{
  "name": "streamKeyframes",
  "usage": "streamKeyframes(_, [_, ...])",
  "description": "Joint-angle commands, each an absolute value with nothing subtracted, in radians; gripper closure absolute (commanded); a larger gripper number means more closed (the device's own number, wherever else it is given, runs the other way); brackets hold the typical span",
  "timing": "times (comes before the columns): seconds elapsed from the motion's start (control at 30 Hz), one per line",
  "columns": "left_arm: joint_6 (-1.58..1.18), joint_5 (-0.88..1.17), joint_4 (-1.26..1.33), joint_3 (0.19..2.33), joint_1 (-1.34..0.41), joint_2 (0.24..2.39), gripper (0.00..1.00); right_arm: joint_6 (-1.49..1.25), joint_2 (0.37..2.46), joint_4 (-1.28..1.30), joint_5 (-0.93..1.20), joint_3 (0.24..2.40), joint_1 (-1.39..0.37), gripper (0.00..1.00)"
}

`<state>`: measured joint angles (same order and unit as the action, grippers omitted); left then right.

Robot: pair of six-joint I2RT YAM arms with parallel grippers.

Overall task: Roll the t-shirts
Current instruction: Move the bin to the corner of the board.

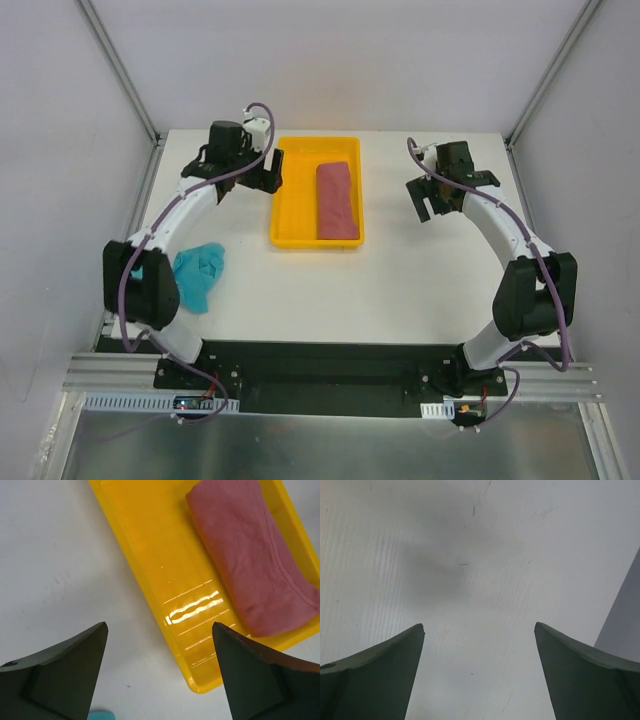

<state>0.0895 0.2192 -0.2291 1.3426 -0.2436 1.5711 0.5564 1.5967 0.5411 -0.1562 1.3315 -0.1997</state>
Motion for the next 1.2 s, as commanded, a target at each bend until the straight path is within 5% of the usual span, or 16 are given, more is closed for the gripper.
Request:
streamKeyframes(0.0, [0.02,0.217,-0.403,1.498,-0.271,1.733,0.17,0.574,1.568,0.669,-0.115,1.385,-0.209,0.04])
streamKeyframes(0.1, [0.008,0.221,-0.41,1.537,-0.271,1.816,0.2,0.598,1.552,0.686,-0.092,1.382,-0.209,0.04])
streamKeyframes(0.43, [0.008,0.127,-0.413,1.692,-0.267,2.058,0.51,0.63,1.519,0.722,-0.043,1.371,-0.209,0.04])
streamKeyframes(0.7, [0.051,0.106,-0.416,1.658,-0.17,2.022,0.85,0.643,1.52,0.724,-0.038,1.362,-0.209,0.04])
streamKeyframes(0.93, [0.181,0.04,-0.428,1.615,-0.006,1.993,1.0,0.643,1.56,0.723,-0.028,1.39,-0.209,0.04])
streamKeyframes(1.17, [0.277,-0.029,-0.41,1.643,0.139,2.02,1.0,0.643,1.601,0.727,-0.021,1.428,-0.229,0.04])
